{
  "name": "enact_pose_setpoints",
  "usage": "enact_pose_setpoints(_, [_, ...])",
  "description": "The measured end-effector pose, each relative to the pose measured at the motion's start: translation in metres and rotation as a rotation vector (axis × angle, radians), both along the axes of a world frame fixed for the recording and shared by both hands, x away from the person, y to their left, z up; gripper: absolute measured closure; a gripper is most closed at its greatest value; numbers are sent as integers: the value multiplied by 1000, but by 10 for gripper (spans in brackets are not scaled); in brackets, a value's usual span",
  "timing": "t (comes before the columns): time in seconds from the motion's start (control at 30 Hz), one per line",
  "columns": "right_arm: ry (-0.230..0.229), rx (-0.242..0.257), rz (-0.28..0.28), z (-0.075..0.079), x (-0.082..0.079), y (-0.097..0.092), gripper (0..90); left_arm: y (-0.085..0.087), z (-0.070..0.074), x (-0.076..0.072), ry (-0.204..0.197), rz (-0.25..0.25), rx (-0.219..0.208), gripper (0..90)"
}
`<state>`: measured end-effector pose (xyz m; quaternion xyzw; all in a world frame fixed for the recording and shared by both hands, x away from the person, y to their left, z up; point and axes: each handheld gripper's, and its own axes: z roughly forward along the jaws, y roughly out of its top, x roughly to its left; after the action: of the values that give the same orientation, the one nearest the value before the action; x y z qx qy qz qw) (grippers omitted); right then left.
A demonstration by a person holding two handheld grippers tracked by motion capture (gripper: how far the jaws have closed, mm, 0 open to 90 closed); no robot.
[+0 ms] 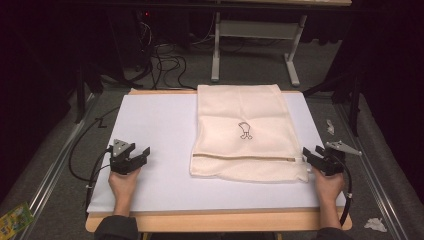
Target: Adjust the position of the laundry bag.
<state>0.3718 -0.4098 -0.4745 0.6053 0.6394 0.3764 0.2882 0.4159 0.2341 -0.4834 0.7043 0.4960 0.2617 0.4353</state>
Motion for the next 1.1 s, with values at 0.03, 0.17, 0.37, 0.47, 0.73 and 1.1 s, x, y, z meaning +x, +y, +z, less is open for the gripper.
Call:
enact_pose_setpoints(0.03, [2,0,0,0,0,0,431,0,0,0,-1,-1,-1,367])
enact_pose_setpoints(0.17, [4,-7,-2,0,1,1,428,0,0,0,2,-5,-1,367])
enact_pose_setpoints(0.37, [1,7,-11,0,0,-1,421,0,0,0,4,-7,-2,361])
enact_pose_setpoints(0.47, [4,17,-15,0,0,-2,425,2,0,2,17,6,-13,381])
enact_pose_setpoints(0.73, [-18,39,-2,0,-2,-5,446,-1,0,4,36,-4,13,362])
enact_pose_setpoints(1.1, [24,60,12,0,3,-7,446,2,1,6,55,-48,-17,319])
